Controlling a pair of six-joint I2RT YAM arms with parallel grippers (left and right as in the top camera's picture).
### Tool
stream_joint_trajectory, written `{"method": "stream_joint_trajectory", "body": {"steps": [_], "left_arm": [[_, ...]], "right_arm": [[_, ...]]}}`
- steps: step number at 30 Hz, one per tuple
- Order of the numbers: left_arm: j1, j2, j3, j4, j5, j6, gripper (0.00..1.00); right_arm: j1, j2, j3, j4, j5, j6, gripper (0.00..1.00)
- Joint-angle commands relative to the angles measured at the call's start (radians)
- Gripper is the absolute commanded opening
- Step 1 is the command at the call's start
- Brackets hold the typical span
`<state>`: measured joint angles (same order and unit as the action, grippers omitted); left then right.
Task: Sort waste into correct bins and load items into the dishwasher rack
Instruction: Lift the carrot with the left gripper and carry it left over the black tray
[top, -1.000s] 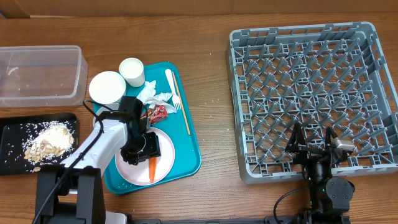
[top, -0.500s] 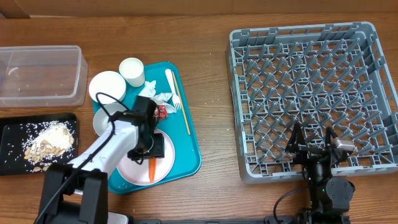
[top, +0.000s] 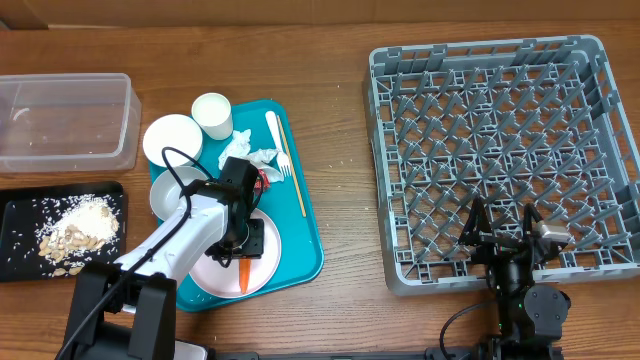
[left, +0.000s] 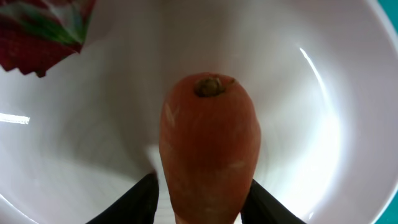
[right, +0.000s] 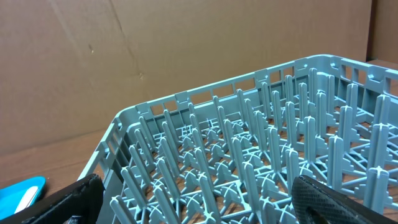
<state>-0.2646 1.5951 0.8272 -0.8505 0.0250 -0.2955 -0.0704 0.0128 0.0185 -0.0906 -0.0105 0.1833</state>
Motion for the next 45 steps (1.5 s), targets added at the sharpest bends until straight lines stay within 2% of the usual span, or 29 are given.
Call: {"method": "stream_joint_trajectory", "body": {"steps": [1, 4, 8, 12, 18, 25, 32, 37, 45], "left_arm": [[-0.005, 0.002, -0.008, -0.002, -0.007, 0.011, 0.39], [-0.005, 0.002, -0.008, -0.002, -0.007, 0.011, 0.26], [-0.005, 0.002, -0.008, -0.002, -0.007, 0.011, 0.21], [-0.005, 0.002, -0.006, -0.002, -0.006, 0.01, 0.04], [-0.003, 0.002, 0.041, -0.035, 0.001, -0.005, 0.04], [-0.003, 0.002, 0.227, -0.158, -0.011, -0.004, 0.04], [0.029, 0.001, 0.414, -0.259, -0.132, -0.009, 0.04], [0.15, 0.0, 0.49, -0.294, -0.148, -0.066, 0.04], [0.452, 0.0, 0.505, -0.217, -0.115, -0.269, 0.04]], "right_arm": [[0.005, -0.01, -0.01, 0.006, 0.01, -0.002, 1.0], [0.005, -0.01, -0.01, 0.006, 0.01, -0.002, 1.0], [0.005, -0.01, -0.01, 0.006, 0.01, -0.002, 1.0], [0.005, -0.01, -0.01, 0.006, 0.01, -0.002, 1.0], [0.005, -0.01, -0.01, 0.006, 0.01, -0.002, 1.0], [0.005, -0.01, -0.01, 0.006, 0.01, -0.002, 1.0], [0.005, -0.01, -0.01, 0.006, 0.01, -0.002, 1.0], [0.005, -0.01, -0.01, 0.006, 0.01, -0.002, 1.0], [0.005, -0.01, -0.01, 0.006, 0.01, -0.002, 1.0]]}}
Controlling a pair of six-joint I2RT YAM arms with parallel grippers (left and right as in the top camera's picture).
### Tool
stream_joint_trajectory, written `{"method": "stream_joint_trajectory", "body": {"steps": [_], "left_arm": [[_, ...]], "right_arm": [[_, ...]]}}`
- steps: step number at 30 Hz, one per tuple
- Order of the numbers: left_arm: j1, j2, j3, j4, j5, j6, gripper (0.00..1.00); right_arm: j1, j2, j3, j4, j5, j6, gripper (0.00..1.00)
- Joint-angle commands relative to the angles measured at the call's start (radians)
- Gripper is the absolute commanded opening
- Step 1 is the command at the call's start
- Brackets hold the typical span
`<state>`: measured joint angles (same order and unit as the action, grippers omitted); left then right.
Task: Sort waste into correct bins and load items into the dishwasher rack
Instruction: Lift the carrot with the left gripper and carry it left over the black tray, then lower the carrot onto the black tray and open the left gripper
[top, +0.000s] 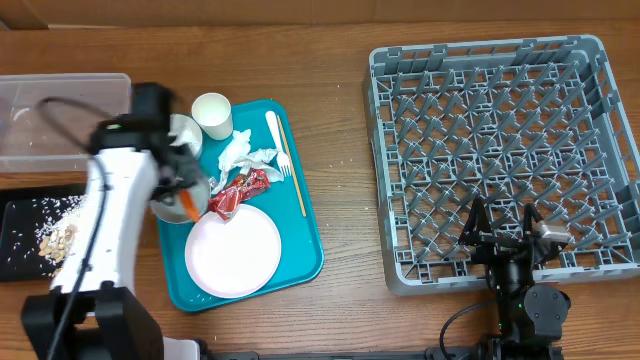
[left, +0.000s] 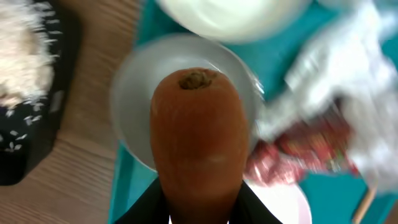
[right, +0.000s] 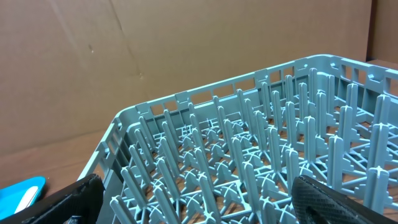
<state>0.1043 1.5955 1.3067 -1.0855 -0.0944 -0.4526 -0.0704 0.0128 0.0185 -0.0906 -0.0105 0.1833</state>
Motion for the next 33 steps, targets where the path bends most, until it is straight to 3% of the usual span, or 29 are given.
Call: {"method": "stream_joint_trajectory", "body": {"steps": [1, 5, 11, 22, 33], "left_arm": [[0.118, -0.001, 0.026, 0.034, 0.018, -0.126, 0.04], [0.24, -0.001, 0.026, 0.091, 0.1, -0.143, 0.04], [0.373, 0.002, 0.024, 0.145, 0.106, -0.171, 0.04], [0.574, 0.006, 0.022, 0.154, -0.021, -0.417, 0.04], [0.718, 0.128, 0.022, 0.182, -0.006, -0.446, 0.08]], "right_arm": [[0.005, -0.01, -0.01, 0.006, 0.01, -0.002, 1.0], [0.005, -0.01, -0.01, 0.006, 0.01, -0.002, 1.0], [0.005, -0.01, -0.01, 0.006, 0.01, -0.002, 1.0], [0.005, -0.01, -0.01, 0.006, 0.01, -0.002, 1.0], [0.005, -0.01, -0.01, 0.006, 0.01, -0.002, 1.0]]}}
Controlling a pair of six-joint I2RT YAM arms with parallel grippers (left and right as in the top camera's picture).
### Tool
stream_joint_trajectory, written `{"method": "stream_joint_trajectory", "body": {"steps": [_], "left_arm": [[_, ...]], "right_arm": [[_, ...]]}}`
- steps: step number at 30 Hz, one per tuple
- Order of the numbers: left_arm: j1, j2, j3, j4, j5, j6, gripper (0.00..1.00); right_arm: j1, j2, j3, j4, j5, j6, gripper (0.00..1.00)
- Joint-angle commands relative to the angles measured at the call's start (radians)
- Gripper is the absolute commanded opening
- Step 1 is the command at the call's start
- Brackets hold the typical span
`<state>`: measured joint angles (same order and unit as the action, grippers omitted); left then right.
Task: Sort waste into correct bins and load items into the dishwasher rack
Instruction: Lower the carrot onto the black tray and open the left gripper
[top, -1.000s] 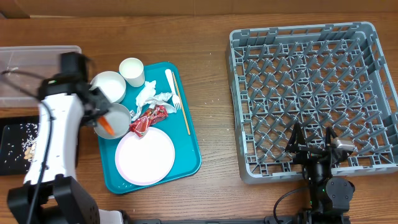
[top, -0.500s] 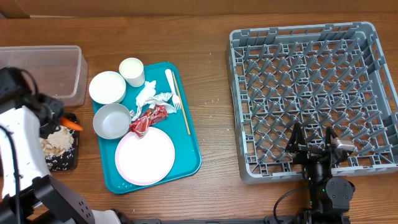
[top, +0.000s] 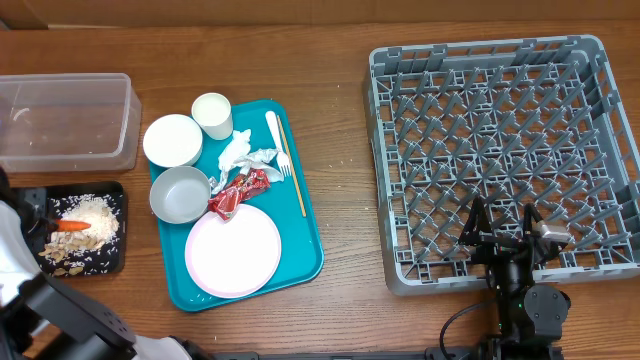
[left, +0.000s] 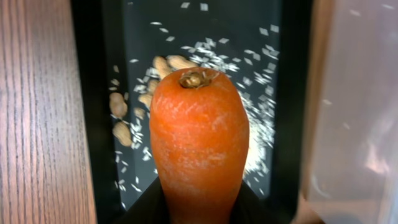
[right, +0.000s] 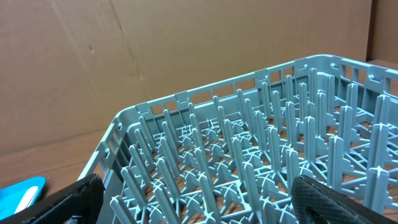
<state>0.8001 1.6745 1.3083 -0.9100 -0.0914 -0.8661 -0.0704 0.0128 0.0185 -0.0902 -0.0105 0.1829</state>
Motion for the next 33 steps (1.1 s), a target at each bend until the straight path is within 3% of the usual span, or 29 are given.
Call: {"method": "stream_joint_trajectory", "body": {"steps": [1, 7, 8, 11, 16, 27, 33], "left_arm": [[0.026, 0.062, 0.02, 0.008, -0.005, -0.032, 0.07], [0.031, 0.106, 0.02, 0.038, -0.005, -0.028, 0.09], [0.031, 0.106, 0.021, 0.048, -0.005, -0.027, 0.13], [0.031, 0.105, 0.021, 0.056, -0.005, -0.014, 0.4], [0.031, 0.105, 0.021, 0.053, -0.005, 0.007, 0.56], [0.03, 0.082, 0.043, 0.019, 0.011, 0.051, 0.58], [0.03, 0.027, 0.115, -0.063, 0.152, 0.058, 0.61]], "right_arm": [[0.005, -0.01, -0.01, 0.006, 0.01, -0.001, 1.0], [0.005, -0.01, -0.01, 0.006, 0.01, -0.001, 1.0], [0.005, -0.01, -0.01, 0.006, 0.01, -0.001, 1.0], [0.005, -0.01, -0.01, 0.006, 0.01, -0.001, 1.0], [0.005, -0.01, -0.01, 0.006, 0.01, -0.001, 1.0], [0.005, -0.01, -0.01, 0.006, 0.01, -0.001, 1.0], [0.005, -0.01, -0.01, 0.006, 0.01, -0.001, 1.0]]}}
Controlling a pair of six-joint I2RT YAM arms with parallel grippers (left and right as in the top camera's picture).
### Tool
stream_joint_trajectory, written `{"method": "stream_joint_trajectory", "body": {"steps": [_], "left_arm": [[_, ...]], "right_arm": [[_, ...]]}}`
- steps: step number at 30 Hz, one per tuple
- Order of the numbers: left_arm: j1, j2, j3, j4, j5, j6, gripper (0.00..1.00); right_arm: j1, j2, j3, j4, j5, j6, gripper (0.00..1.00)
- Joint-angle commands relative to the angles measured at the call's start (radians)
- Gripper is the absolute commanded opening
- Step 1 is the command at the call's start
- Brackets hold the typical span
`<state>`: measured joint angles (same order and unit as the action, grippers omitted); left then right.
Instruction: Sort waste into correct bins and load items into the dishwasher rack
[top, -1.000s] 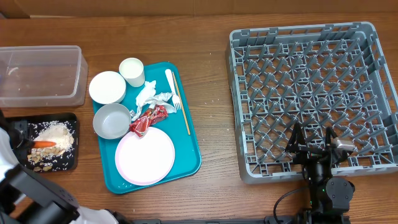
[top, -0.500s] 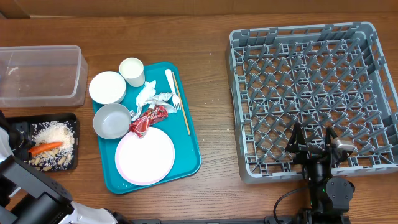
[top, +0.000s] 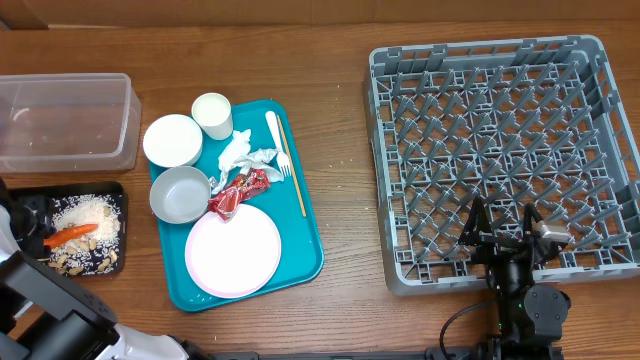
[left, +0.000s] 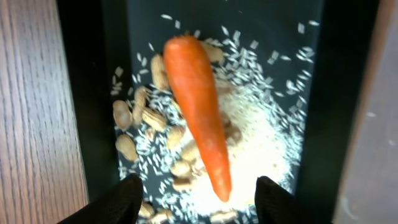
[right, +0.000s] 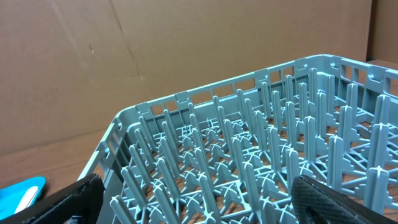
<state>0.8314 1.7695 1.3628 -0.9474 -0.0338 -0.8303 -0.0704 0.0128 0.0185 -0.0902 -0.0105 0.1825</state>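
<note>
An orange carrot (left: 199, 112) lies loose on rice and peanuts in the black bin (left: 84, 93), also seen as the carrot (top: 70, 233) in the black bin (top: 118, 262) at the table's left edge. My left gripper (left: 196, 202) hangs open just above it, fingers wide to either side. The teal tray (top: 305, 240) carries a white plate (top: 235, 250), a grey bowl (top: 180, 193), a white bowl (top: 172, 139), a cup (top: 212, 113), crumpled napkin (top: 238, 155), a red wrapper (top: 235, 190), a fork (top: 280, 145) and a chopstick (top: 292, 170). My right gripper (right: 193, 199) rests open at the grey dishwasher rack (top: 500, 150).
A clear plastic bin (top: 65, 120) stands behind the black bin at the far left. Brown cardboard (right: 155, 43) rises behind the rack in the right wrist view. Bare wood lies between tray and rack.
My left gripper has opened and let go of the carrot, which now lies flat on the rice in the black bin. The right arm has not moved.
My left gripper was around the carrot on the white plate. Then it held the carrot above the grey bowl, then upright over the black bin. Now the carrot lies released in that bin. The right gripper stayed open at the rack throughout.
</note>
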Motion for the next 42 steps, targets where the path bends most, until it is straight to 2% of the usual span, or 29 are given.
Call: {"method": "stream_joint_trajectory", "body": {"steps": [1, 4, 9, 14, 17, 20, 21, 22, 23, 29, 42], "left_arm": [[-0.002, -0.08, 0.074, -0.048, 0.137, 0.023, 0.61], [-0.003, -0.124, 0.097, -0.097, 0.292, 0.035, 0.6], [-0.048, -0.214, 0.098, -0.099, 0.537, 0.185, 0.6], [-0.18, -0.285, 0.098, -0.107, 0.576, 0.326, 0.62], [-0.308, -0.315, 0.098, -0.134, 0.52, 0.413, 0.64], [-0.45, -0.318, 0.097, -0.166, 0.359, 0.424, 0.68], [-0.492, -0.316, 0.093, -0.169, 0.287, 0.423, 0.72], [-0.537, -0.314, 0.089, -0.171, 0.207, 0.422, 0.82], [-0.569, -0.312, 0.085, -0.171, 0.15, 0.422, 1.0], [-0.679, -0.281, 0.08, -0.171, 0.027, 0.424, 1.0], [-0.676, -0.237, 0.08, -0.164, -0.006, 0.423, 1.0]], "right_arm": [[0.005, -0.01, -0.01, 0.006, 0.01, -0.001, 1.0], [0.005, -0.01, -0.01, 0.006, 0.01, -0.001, 1.0], [0.005, -0.01, -0.01, 0.006, 0.01, -0.001, 1.0], [0.005, -0.01, -0.01, 0.006, 0.01, -0.001, 1.0], [0.005, -0.01, -0.01, 0.006, 0.01, -0.001, 1.0], [0.005, -0.01, -0.01, 0.006, 0.01, -0.001, 1.0], [0.005, -0.01, -0.01, 0.006, 0.01, -0.001, 1.0], [0.005, -0.01, -0.01, 0.006, 0.01, -0.001, 1.0], [0.005, -0.01, -0.01, 0.006, 0.01, -0.001, 1.0], [0.005, -0.01, -0.01, 0.006, 0.01, -0.001, 1.0], [0.005, -0.01, -0.01, 0.006, 0.01, -0.001, 1.0]]}}
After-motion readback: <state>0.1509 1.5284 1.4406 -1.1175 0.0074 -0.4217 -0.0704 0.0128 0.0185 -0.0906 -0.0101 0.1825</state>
